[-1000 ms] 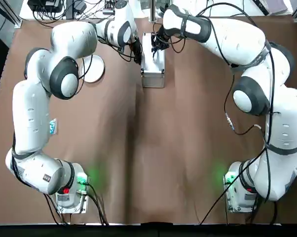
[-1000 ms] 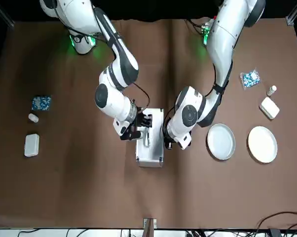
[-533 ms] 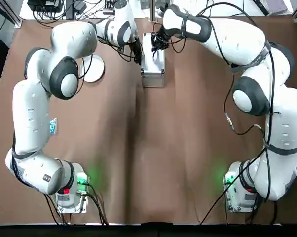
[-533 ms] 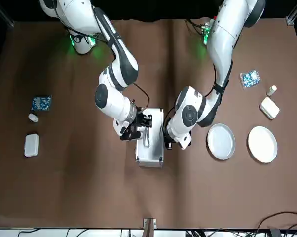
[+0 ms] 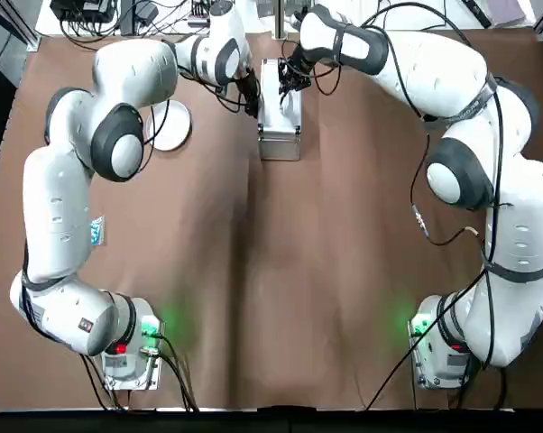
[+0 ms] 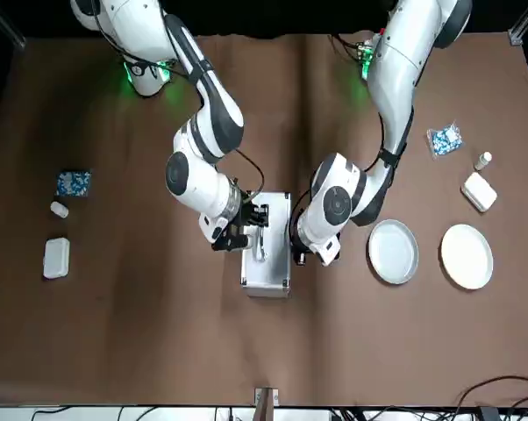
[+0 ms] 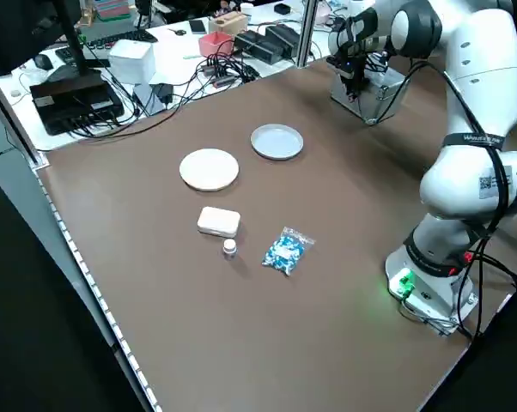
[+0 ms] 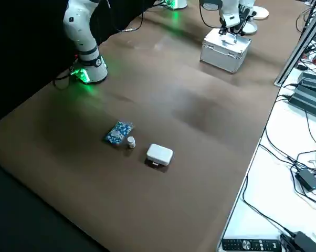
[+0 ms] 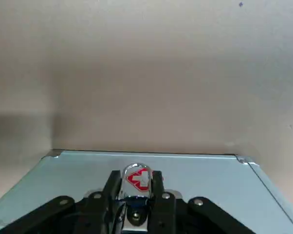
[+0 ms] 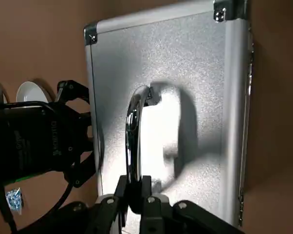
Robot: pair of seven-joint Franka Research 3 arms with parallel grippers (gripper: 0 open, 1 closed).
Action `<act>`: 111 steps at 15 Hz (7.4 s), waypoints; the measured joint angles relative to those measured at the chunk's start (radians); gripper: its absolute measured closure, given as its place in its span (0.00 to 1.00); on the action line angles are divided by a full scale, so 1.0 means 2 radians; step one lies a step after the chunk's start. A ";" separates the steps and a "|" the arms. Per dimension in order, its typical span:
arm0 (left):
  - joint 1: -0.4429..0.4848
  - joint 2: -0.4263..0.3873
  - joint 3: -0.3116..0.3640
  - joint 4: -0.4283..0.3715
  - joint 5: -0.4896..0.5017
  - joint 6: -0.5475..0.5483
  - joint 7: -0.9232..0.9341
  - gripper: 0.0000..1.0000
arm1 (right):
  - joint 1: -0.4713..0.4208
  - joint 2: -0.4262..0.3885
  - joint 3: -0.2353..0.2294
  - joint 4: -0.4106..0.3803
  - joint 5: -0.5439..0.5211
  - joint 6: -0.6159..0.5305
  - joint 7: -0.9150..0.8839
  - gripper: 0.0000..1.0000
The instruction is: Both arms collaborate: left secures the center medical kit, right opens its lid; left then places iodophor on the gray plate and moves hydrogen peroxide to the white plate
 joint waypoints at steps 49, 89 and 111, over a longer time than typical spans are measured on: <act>0.000 0.000 0.000 0.002 0.000 0.000 0.000 0.69 | -0.124 -0.028 -0.004 0.000 0.008 -0.209 -0.094 0.86; 0.023 -0.065 -0.003 0.043 0.010 -0.108 -0.017 0.01 | -0.290 -0.015 -0.014 0.111 -0.106 -0.340 -0.137 0.01; -0.056 -0.038 -0.005 0.080 0.010 -0.080 -0.104 0.56 | -0.312 -0.246 -0.017 -0.027 -0.313 -0.332 -0.137 0.01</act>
